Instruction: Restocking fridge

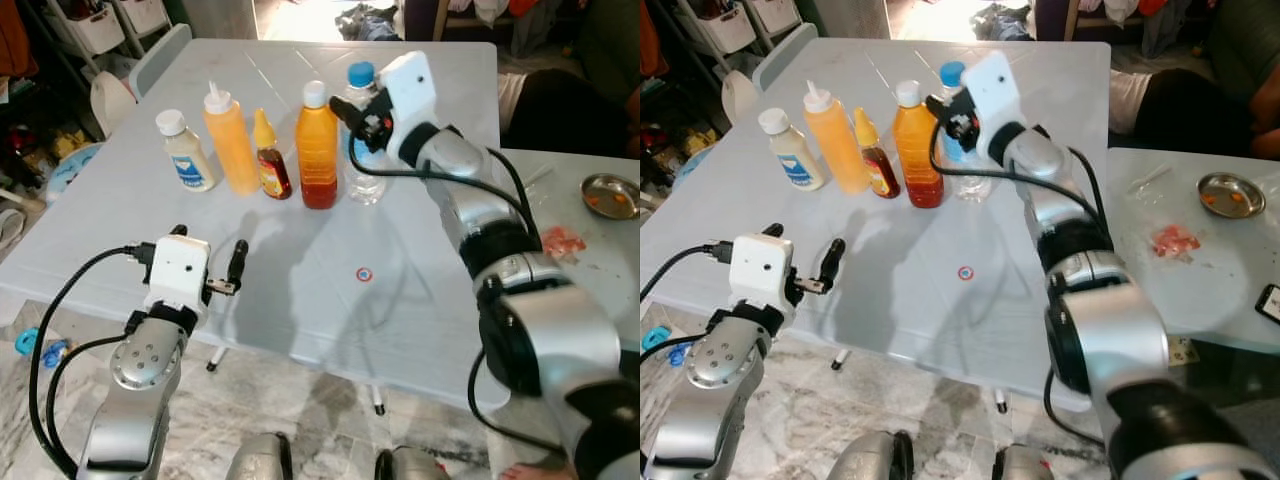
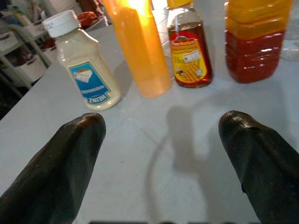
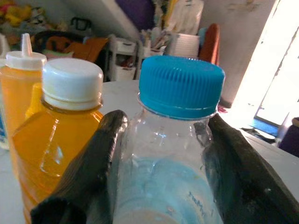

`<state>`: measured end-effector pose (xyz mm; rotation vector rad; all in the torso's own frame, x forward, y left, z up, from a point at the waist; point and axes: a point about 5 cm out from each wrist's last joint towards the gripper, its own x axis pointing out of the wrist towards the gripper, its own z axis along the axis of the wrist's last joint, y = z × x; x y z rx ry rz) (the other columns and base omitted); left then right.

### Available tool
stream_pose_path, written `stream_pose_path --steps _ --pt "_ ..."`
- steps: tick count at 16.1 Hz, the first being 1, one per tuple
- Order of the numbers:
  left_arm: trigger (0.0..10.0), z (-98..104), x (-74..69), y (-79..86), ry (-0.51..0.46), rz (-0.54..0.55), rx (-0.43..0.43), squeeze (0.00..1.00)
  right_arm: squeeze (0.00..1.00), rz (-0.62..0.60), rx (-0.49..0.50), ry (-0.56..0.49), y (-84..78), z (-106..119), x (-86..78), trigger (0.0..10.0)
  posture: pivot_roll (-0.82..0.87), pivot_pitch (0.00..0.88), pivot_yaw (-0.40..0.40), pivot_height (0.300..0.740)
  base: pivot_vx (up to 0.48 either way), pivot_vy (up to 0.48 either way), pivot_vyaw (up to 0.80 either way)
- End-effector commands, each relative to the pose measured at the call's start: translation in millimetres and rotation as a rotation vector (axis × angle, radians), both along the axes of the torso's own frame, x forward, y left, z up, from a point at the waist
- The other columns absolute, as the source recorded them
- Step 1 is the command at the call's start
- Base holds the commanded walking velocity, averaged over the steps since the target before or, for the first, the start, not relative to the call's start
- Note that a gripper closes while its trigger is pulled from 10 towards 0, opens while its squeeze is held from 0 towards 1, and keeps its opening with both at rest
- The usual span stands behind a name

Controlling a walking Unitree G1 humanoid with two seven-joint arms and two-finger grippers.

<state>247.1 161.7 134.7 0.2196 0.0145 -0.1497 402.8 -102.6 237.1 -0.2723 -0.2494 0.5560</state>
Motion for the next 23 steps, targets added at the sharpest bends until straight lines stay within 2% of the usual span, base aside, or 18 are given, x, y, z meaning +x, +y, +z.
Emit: stream_pose_path --steps 1,2,3,4,5,6,7,8,10,11,12,13,15,18,21,23 --pt "10.0 -4 0.8 0.3 0.012 0.006 0.011 0.0 0.0 -0.011 0.038 0.004 -0.3 0 -2.0 10.0 0.09 0.084 0.076 0.74 0.0 0.0 0.0" --pt "10.0 -5 2.0 -1.9 0.014 0.005 0.005 0.0 0.0 -0.029 0.081 0.004 -3.2 -5 -8.5 10.0 0.08 0.073 0.071 0.74 0.0 0.0 0.0" --pt "10.0 -9 4.1 -5.8 0.025 0.005 -0.001 0.0 0.0 -0.045 0.128 0.003 -6.4 -13 -22.0 5.4 0.06 0.061 0.066 0.74 0.0 0.0 0.0" --pt "10.0 -11 4.9 -8.4 0.031 0.0 -0.004 0.0 0.0 -0.059 0.14 0.001 -8.5 -18 -28.6 1.9 0.05 0.052 0.064 0.74 0.0 0.0 0.0" --pt "10.0 -12 5.5 -11.4 0.03 -0.009 -0.011 0.0 0.0 -0.083 0.157 0.002 -10.8 -23 -39.0 0.0 0.03 0.041 0.063 0.74 0.0 0.0 0.0" --pt "10.0 -13 6.3 -14.4 0.03 -0.018 -0.018 0.0 0.0 -0.103 0.171 0.0 -12.3 -27 -50.9 2.3 0.02 0.032 0.065 0.74 0.0 0.0 0.0" --pt "10.0 -14 7.2 -17.1 0.03 -0.026 -0.026 0.0 0.0 -0.122 0.187 0.0 -14.3 -29 -58.0 4.0 0.01 0.021 0.066 0.74 0.0 0.0 0.0" --pt "10.0 -14 8.2 -19.1 0.028 -0.031 -0.03 0.0 0.0 -0.144 0.202 0.007 -16.4 -29 -63.0 4.6 0.0 0.009 0.066 0.74 0.0 0.0 0.0" --pt "10.0 -18 11.4 -22.9 0.027 -0.022 -0.048 0.0 0.0 -0.196 0.235 0.04 -23.0 -31 -76.1 2.5 -0.02 0.0 0.054 0.74 0.0 0.0 0.0" --pt "10.0 -18 11.5 -22.7 0.028 -0.018 -0.052 0.0 0.0 -0.2 0.234 0.043 -22.8 -31 -77.6 1.9 -0.02 0.0 0.054 0.74 0.0 0.0 0.0" --pt "10.0 -20 12.8 -25.3 0.029 -0.015 -0.057 0.0 0.0 -0.215 0.236 0.064 -21.8 -34 -86.0 7.0 -0.03 0.0 0.036 0.74 0.0 0.0 0.0" --pt "10.0 -22 14.7 -27.2 0.029 -0.011 -0.054 0.0 0.0 -0.223 0.227 0.07 -19.7 -36 -91.7 10.0 -0.03 0.0 0.03 0.74 0.0 0.0 0.0" --pt "10.0 -20 18.7 -27.4 0.011 0.01 -0.052 0.0 0.0 -0.258 0.238 0.078 -21.5 -44 -100.4 10.0 -0.03 0.0 0.019 0.74 0.0 0.0 0.0" --pt "10.0 -21 18.3 -21.8 0.007 0.062 -0.081 0.0 0.0 -0.296 0.226 0.092 -26.0 -60 -122.2 10.0 -0.04 0.0 0.023 0.74 0.0 0.0 0.0" --pt "10.0 -21 24.7 -26.7 0.0 0.054 -0.071 0.0 0.0 -0.326 0.228 0.113 -25.3 -61 -128.6 10.0 -0.05 0.0 0.026 0.74 0.0 0.0 0.0" --pt "10.0 -20 28.8 -22.8 -0.007 0.075 -0.076 0.0 0.0 -0.338 0.24 0.111 -24.8 -61 -128.5 10.0 -0.05 0.0 0.021 0.74 -0.12 0.0 0.0"
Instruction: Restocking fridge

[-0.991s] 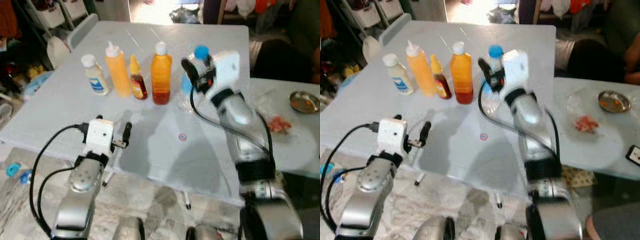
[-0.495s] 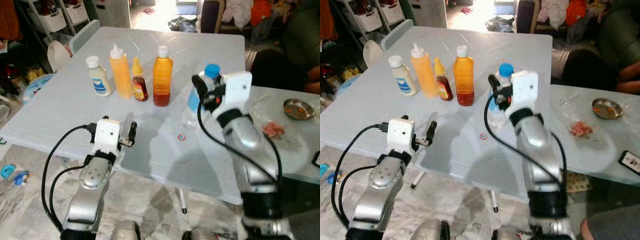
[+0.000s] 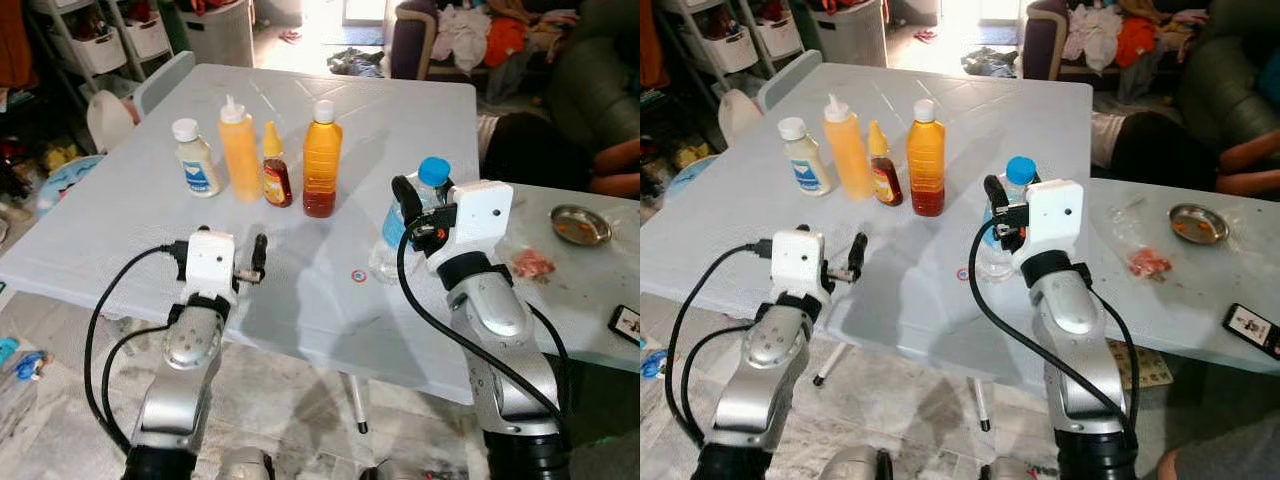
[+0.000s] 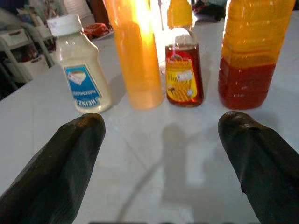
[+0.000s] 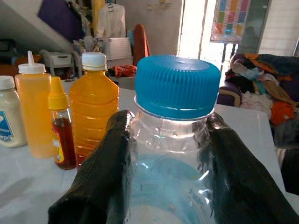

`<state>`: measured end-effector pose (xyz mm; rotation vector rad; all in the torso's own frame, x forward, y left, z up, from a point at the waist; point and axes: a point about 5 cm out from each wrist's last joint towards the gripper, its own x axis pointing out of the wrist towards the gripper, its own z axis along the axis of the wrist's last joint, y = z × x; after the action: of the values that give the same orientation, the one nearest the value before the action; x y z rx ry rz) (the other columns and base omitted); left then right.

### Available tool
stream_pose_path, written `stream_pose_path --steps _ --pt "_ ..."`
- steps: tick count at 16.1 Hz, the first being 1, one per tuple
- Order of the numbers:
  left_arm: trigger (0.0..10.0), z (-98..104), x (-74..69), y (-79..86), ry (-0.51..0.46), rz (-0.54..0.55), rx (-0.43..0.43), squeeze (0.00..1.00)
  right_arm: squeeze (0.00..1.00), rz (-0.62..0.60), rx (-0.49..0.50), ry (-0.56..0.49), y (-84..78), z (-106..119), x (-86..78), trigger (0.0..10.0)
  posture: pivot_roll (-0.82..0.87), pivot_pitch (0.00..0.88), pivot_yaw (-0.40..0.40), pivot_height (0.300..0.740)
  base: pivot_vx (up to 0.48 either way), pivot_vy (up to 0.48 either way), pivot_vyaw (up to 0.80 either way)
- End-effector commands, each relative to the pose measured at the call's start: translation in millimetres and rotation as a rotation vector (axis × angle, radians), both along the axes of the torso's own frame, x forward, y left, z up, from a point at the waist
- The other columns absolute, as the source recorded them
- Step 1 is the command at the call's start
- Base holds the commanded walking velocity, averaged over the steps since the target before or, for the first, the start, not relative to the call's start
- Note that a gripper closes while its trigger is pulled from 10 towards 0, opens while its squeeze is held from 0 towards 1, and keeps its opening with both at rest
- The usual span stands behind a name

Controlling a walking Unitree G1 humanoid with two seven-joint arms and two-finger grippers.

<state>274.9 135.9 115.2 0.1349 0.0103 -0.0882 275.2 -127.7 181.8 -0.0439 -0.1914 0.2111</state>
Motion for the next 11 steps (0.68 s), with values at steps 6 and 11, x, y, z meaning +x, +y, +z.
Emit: stream_pose_path --steps 6,11 --pt "10.0 -5.8 0.9 8.0 0.008 0.063 -0.012 0.0 0.0 0.001 -0.011 0.053 0.8 -6.7 -1.7 10.0 -0.06 0.0 0.014 0.74 -0.225 0.0 0.0" --pt "10.0 -5.0 3.7 9.6 0.001 0.055 -0.006 0.0 0.0 -0.003 -0.003 0.068 1.6 -9.9 -3.9 10.0 -0.06 0.0 0.019 0.74 -0.292 0.0 0.0"
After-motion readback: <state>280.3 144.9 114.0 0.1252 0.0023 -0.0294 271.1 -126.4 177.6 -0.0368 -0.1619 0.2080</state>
